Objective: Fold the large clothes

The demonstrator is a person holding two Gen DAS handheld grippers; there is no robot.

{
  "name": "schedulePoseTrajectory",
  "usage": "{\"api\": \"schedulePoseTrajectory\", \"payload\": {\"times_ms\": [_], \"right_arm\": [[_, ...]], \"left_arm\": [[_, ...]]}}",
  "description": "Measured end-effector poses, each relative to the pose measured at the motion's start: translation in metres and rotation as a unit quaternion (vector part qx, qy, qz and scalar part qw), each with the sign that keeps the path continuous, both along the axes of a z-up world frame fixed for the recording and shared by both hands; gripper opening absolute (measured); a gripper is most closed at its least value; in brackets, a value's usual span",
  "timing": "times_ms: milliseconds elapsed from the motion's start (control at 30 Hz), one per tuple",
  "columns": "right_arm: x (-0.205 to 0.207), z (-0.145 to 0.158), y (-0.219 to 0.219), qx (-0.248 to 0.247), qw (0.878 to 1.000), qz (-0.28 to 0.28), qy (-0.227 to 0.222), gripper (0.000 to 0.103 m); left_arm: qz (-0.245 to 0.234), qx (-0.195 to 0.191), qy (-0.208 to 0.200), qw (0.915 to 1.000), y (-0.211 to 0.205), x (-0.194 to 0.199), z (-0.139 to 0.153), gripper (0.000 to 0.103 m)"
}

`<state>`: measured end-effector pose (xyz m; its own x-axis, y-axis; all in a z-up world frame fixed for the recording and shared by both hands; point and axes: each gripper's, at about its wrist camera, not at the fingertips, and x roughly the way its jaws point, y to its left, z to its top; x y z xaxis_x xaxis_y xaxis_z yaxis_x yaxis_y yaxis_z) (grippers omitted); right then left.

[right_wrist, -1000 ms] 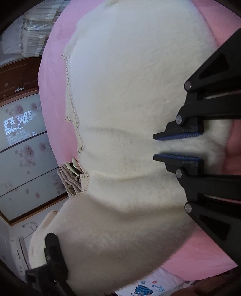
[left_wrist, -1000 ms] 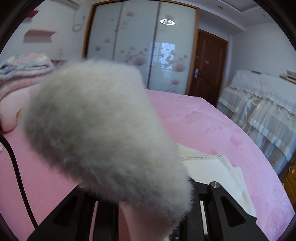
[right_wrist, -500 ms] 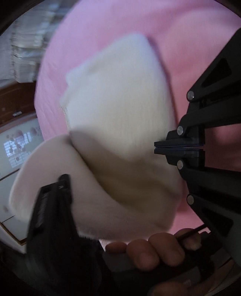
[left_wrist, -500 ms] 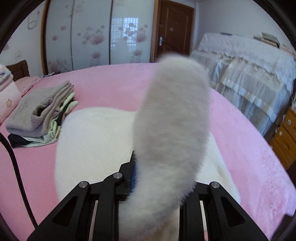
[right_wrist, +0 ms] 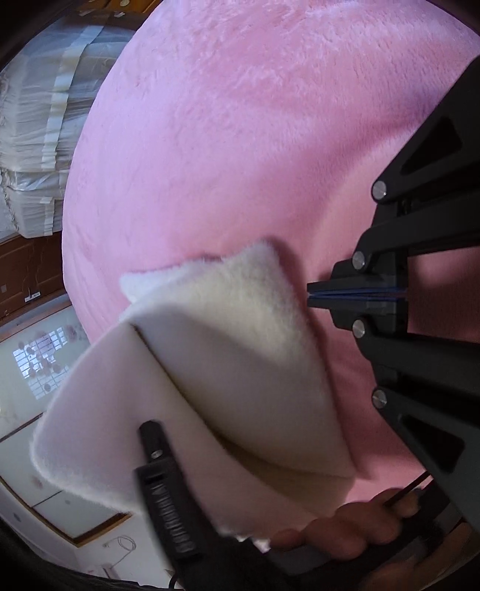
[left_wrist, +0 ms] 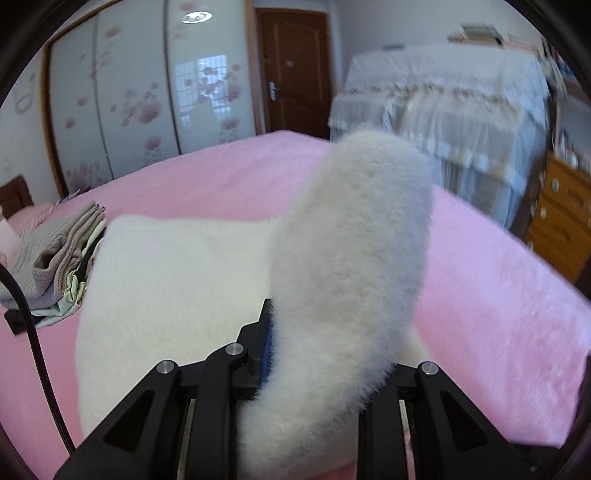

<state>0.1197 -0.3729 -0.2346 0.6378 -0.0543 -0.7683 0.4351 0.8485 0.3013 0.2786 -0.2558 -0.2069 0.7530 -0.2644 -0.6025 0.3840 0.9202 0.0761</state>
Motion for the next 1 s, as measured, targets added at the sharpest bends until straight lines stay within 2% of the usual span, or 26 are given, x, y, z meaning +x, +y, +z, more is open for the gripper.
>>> {"api": "schedulePoseTrajectory", "payload": {"times_ms": [100, 200, 267, 300, 367, 433, 467, 533, 567, 600, 700, 833, 867, 900, 1000], "right_arm": [[-0.002, -0.004, -0.004, 0.011, 1.0, -0.001, 0.008, 0.0], [-0.003, -0.003, -0.006, 0.009, 1.0, -0.001, 0.013, 0.0], [-0.004, 0.002, -0.005, 0.004, 1.0, -0.001, 0.017, 0.0], [-0.004, 0.005, -0.006, 0.003, 1.0, -0.004, 0.019, 0.004], [0.001, 0.012, -0.021, 0.009, 1.0, -0.001, 0.018, 0.004], [-0.001, 0.025, -0.026, 0.014, 1.0, 0.003, 0.011, 0.005], [-0.002, 0.032, -0.028, 0.012, 1.0, 0.005, 0.008, 0.01], [-0.004, 0.048, -0.032, 0.005, 1.0, 0.01, -0.002, 0.027], [-0.006, 0.059, -0.035, 0.0, 1.0, 0.01, -0.011, 0.042], [-0.006, 0.07, -0.037, -0.004, 1.0, 0.013, -0.021, 0.05], [0.003, 0.096, -0.04, 0.004, 0.998, 0.034, -0.044, 0.05], [0.032, 0.128, -0.055, 0.042, 0.995, 0.081, -0.047, 0.052], [0.043, 0.132, -0.055, 0.052, 0.994, 0.091, -0.042, 0.058], [0.056, 0.132, -0.057, 0.061, 0.993, 0.098, -0.032, 0.066], [0.09, 0.13, -0.054, 0.074, 0.99, 0.119, 0.0, 0.068]], "left_arm": [[-0.012, 0.044, -0.004, 0.999, -0.007, -0.005, -0.019, 0.022], [-0.02, 0.06, -0.001, 0.998, -0.007, -0.008, -0.019, 0.024], [-0.025, 0.06, 0.014, 0.9978, -0.005, -0.006, -0.013, 0.03], [-0.029, 0.058, 0.024, 0.9976, -0.004, -0.005, -0.01, 0.032], [-0.049, 0.042, 0.055, 0.9964, -0.001, -0.006, 0.0, 0.05], [-0.076, 0.012, 0.088, 0.9931, 0.006, -0.01, 0.013, 0.057], [-0.093, -0.006, 0.108, 0.9898, 0.01, -0.014, 0.021, 0.057], [-0.125, -0.042, 0.143, 0.981, 0.02, -0.023, 0.037, 0.057], [-0.132, -0.055, 0.152, 0.978, 0.028, -0.027, 0.046, 0.058], [-0.135, -0.062, 0.155, 0.9767, 0.036, -0.029, 0.054, 0.058], [-0.11, -0.068, 0.155, 0.9795, 0.067, -0.029, 0.075, 0.064], [-0.034, -0.072, 0.169, 0.9824, 0.116, -0.003, 0.083, 0.065], [-0.013, -0.072, 0.175, 0.9819, 0.126, 0.007, 0.082, 0.065], [0.008, -0.072, 0.183, 0.9805, 0.14, 0.019, 0.078, 0.065], [0.038, -0.084, 0.227, 0.9696, 0.172, 0.044, 0.056, 0.065]]}}
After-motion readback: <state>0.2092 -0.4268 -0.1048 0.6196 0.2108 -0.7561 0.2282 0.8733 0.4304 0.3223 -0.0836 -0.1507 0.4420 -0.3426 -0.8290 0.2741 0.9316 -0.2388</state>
